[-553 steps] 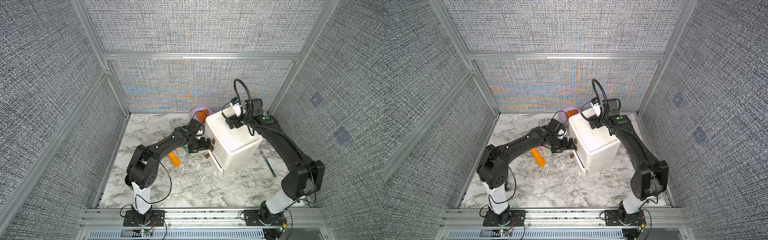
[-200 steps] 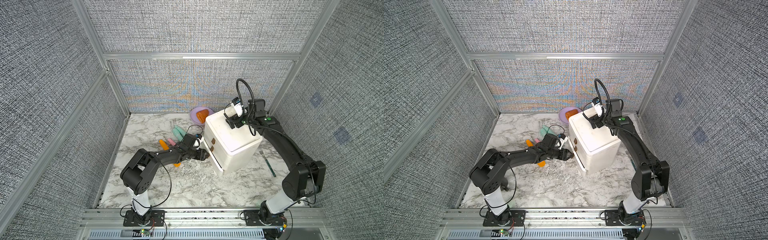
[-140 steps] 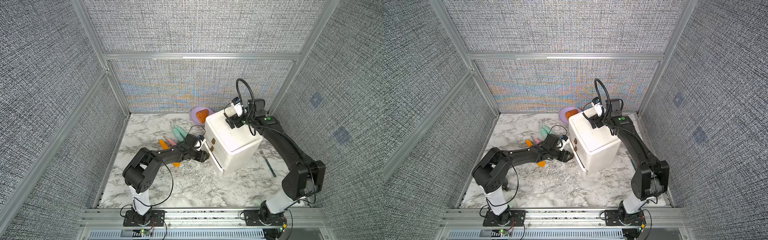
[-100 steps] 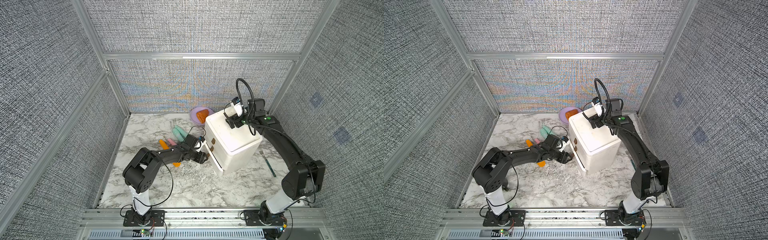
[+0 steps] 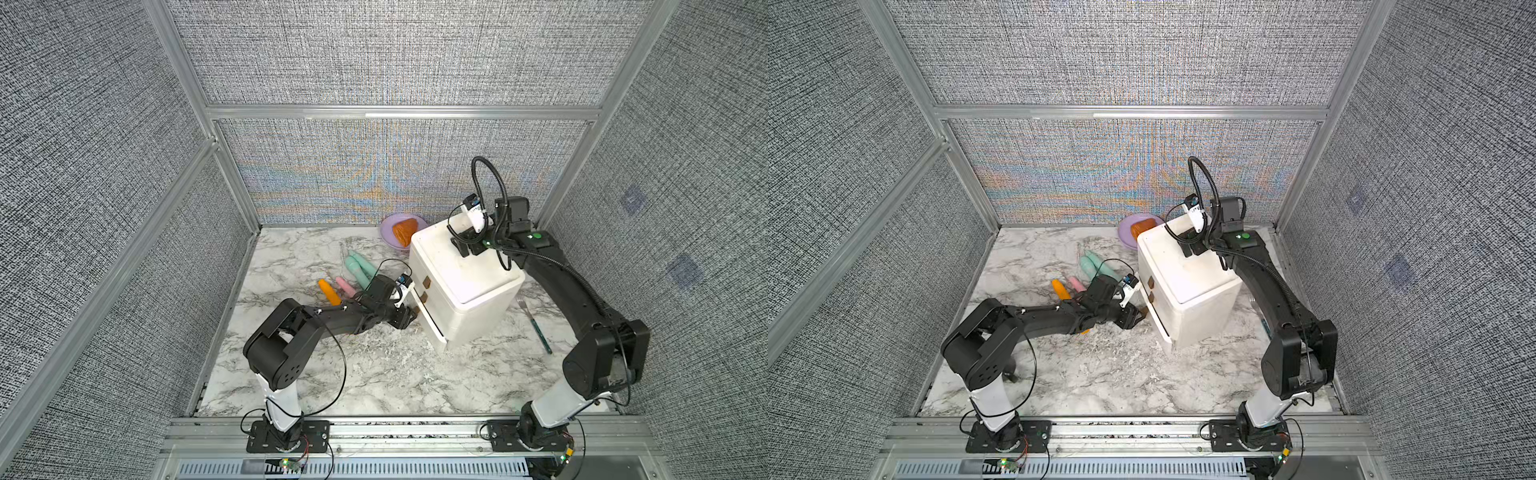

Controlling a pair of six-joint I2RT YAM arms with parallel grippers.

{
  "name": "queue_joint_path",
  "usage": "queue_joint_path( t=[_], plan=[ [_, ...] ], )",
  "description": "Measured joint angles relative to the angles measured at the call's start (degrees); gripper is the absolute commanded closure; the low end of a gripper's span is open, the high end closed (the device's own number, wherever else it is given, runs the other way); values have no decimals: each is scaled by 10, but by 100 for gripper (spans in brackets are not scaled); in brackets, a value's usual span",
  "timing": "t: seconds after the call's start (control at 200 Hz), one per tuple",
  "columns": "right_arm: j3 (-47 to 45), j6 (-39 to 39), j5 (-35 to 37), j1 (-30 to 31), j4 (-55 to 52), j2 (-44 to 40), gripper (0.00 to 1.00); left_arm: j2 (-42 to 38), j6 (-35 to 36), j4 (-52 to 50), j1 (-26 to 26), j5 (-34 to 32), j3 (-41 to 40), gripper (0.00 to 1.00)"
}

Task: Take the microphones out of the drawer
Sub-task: Open the drawer in the storage box.

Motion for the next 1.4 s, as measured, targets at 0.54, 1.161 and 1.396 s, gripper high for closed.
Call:
queue_joint_path(
  t=[0.54, 1.161, 1.396],
  plan=[
    [11, 0, 0, 0, -9, 7, 2, 35, 59, 20, -8, 29, 20, 48],
    [18, -3, 10, 1, -14, 13, 2, 50, 57, 23, -10, 30, 27, 100],
    [14, -3, 10, 1, -6, 13, 2, 44, 56, 20, -11, 24, 25, 100]
  ],
)
